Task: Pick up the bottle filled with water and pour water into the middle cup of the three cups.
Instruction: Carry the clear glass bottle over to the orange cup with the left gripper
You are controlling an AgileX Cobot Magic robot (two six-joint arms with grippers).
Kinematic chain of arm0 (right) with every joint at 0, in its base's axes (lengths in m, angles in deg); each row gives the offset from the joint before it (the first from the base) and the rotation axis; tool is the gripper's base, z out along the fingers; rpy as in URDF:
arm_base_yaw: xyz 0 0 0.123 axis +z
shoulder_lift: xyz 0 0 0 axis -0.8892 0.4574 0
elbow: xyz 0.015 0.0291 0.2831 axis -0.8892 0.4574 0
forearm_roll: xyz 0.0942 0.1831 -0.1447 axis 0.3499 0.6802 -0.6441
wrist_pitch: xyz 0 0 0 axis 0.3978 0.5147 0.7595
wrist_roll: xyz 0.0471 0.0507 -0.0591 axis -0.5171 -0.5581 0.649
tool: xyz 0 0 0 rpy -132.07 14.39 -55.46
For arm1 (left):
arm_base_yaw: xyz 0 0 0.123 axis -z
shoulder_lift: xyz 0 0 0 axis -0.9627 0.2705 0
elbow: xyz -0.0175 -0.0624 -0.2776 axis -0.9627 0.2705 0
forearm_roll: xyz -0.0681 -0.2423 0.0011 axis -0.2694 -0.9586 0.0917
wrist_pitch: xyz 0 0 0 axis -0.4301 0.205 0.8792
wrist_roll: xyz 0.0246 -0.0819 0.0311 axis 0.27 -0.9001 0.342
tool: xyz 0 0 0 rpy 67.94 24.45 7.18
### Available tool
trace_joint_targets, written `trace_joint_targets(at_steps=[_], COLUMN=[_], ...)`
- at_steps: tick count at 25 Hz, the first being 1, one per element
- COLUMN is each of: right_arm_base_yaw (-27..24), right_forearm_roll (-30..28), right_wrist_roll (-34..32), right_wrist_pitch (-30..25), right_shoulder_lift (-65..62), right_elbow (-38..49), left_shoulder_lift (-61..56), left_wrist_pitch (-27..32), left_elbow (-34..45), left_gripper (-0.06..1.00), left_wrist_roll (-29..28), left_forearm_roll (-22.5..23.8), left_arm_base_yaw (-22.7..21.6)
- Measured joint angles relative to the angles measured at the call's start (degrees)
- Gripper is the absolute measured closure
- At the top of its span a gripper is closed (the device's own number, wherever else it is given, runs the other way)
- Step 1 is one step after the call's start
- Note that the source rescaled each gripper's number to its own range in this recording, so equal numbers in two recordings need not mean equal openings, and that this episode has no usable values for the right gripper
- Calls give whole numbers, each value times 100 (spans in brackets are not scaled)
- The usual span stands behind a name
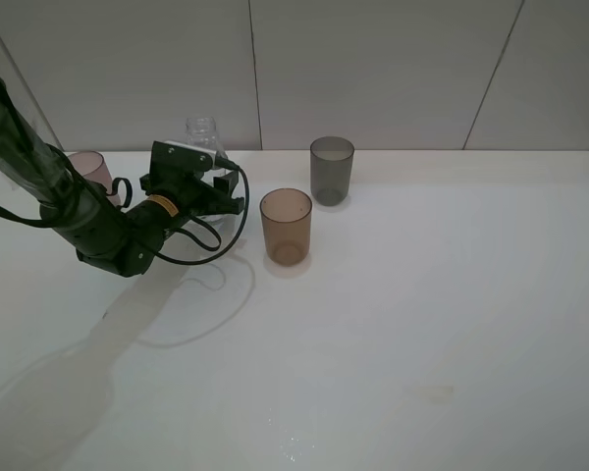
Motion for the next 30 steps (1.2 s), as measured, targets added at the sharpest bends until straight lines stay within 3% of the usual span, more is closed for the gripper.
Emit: trace_joint_targets(at_steps=[19, 23, 30], right_arm_base_yaw=[0, 0, 0], right_forearm_roll=[34, 0, 0], right_wrist_roll=[0, 0, 0], right_wrist_pitch=[0, 0, 0], right_shoulder_lift=[0, 0, 0], right_elbow=[0, 0, 0], left_shoulder_lift=[-437, -1205, -2381], left_wrist_pitch=[222, 806, 2382], left_elbow=[37, 230, 562], left_gripper=[93, 93, 93], left_wrist_roll=[0, 75, 1091], left_forearm_roll=[51, 55, -73], left_arm_base_yaw=[0, 45, 334])
